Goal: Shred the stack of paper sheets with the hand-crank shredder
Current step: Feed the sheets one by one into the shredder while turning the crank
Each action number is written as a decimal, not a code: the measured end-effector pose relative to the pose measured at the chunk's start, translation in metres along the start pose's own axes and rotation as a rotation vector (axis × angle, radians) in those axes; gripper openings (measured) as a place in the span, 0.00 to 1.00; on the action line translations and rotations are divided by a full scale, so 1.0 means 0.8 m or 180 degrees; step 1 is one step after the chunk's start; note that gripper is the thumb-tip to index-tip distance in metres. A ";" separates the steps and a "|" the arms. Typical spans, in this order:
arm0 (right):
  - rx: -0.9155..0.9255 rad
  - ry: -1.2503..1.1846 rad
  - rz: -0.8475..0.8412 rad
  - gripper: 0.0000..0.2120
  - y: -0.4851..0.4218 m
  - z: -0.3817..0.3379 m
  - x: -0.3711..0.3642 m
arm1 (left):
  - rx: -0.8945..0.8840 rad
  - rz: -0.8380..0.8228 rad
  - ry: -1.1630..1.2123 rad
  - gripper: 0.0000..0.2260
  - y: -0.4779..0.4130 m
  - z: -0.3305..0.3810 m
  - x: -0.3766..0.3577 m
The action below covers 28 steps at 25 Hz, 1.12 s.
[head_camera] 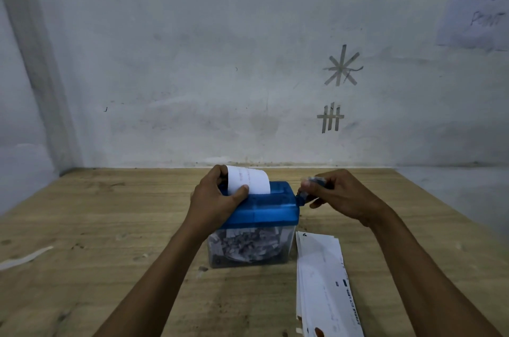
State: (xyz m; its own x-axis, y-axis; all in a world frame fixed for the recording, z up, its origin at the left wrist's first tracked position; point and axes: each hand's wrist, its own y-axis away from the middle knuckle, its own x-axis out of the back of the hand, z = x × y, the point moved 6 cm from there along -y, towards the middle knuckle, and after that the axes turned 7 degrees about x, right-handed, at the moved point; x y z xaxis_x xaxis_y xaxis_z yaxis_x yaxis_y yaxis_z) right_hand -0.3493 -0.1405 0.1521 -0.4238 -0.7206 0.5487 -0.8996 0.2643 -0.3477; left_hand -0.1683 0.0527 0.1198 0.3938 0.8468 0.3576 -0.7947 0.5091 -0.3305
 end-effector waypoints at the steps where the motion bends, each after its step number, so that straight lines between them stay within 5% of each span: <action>1: -0.0070 -0.0066 -0.0032 0.19 -0.005 -0.001 0.001 | -0.0003 -0.0002 -0.0004 0.16 0.000 -0.001 0.000; 6: -0.0825 -0.0487 0.0148 0.24 -0.035 0.022 -0.010 | -0.0036 -0.0090 0.0009 0.18 -0.001 -0.005 0.000; 11: -0.2084 -0.2014 0.0567 0.14 -0.023 0.093 -0.080 | -0.0118 -0.0231 -0.0360 0.31 0.007 0.010 -0.005; 14: -0.2221 -0.2419 0.0684 0.12 -0.005 0.104 -0.101 | -0.0086 -0.0212 -0.0715 0.41 0.008 0.009 -0.007; 20: -0.1969 -0.1014 0.0929 0.14 0.052 0.086 -0.104 | -0.0042 -0.0131 -0.1044 0.42 0.005 0.006 -0.007; 28: -0.0442 0.0792 0.1231 0.25 0.062 -0.021 -0.048 | -0.0085 -0.0290 -0.1287 0.43 0.000 0.008 -0.005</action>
State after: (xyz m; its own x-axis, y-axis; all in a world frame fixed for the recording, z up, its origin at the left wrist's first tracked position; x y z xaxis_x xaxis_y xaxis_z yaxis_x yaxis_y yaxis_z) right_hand -0.3796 -0.0892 0.1265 -0.7274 -0.3816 0.5703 -0.6693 0.5781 -0.4668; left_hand -0.1724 0.0484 0.1242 0.2445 0.6720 0.6990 -0.7507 0.5875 -0.3021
